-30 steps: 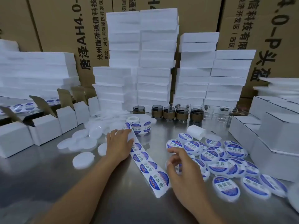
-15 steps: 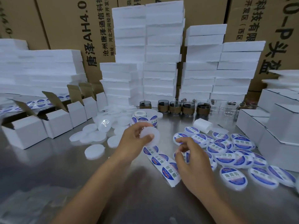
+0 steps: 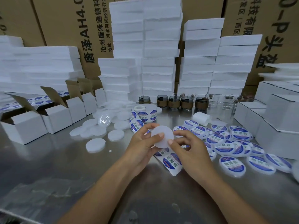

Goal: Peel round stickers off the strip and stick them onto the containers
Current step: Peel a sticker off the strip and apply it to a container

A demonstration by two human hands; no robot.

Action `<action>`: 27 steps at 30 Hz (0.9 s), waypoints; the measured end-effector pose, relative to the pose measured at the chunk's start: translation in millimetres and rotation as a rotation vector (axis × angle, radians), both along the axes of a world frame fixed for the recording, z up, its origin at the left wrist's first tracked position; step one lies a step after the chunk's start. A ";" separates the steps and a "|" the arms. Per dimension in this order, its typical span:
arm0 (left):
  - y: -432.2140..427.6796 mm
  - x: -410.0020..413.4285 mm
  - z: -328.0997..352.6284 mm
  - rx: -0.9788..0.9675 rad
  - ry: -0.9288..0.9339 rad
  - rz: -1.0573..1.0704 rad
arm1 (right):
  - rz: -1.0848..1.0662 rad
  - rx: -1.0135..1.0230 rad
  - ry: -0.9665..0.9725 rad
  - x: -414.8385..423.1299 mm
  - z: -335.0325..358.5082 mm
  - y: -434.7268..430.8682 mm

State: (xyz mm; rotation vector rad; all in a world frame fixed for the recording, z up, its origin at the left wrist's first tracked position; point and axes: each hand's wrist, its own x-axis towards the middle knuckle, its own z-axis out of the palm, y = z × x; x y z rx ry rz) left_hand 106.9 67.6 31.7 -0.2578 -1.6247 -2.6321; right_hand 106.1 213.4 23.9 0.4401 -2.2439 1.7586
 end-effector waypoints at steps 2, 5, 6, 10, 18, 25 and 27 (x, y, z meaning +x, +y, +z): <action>-0.3 -1.0 -1.5 -0.001 0.001 -0.003 | -0.003 -0.042 0.006 -1.6 1.5 1.6; -0.4 -3.5 -2.4 -0.034 -0.014 0.007 | 0.007 -0.076 -0.002 -2.6 2.9 2.3; -0.6 -3.9 -2.4 -0.054 -0.020 0.012 | 0.018 -0.070 -0.011 -2.3 2.9 1.9; 1.0 -3.5 -4.6 -0.131 -0.033 0.001 | 0.075 0.028 -0.028 -0.2 -0.2 -0.8; -2.3 -7.0 -4.3 -0.050 -0.109 0.111 | -0.179 0.821 0.219 -3.5 -4.5 15.0; -4.2 -8.8 -7.7 -0.074 -0.088 0.054 | -0.075 0.944 0.183 -5.7 -13.8 15.7; -4.2 -9.2 -8.1 -0.092 -0.077 0.031 | -0.071 0.951 0.189 -6.2 -14.3 14.9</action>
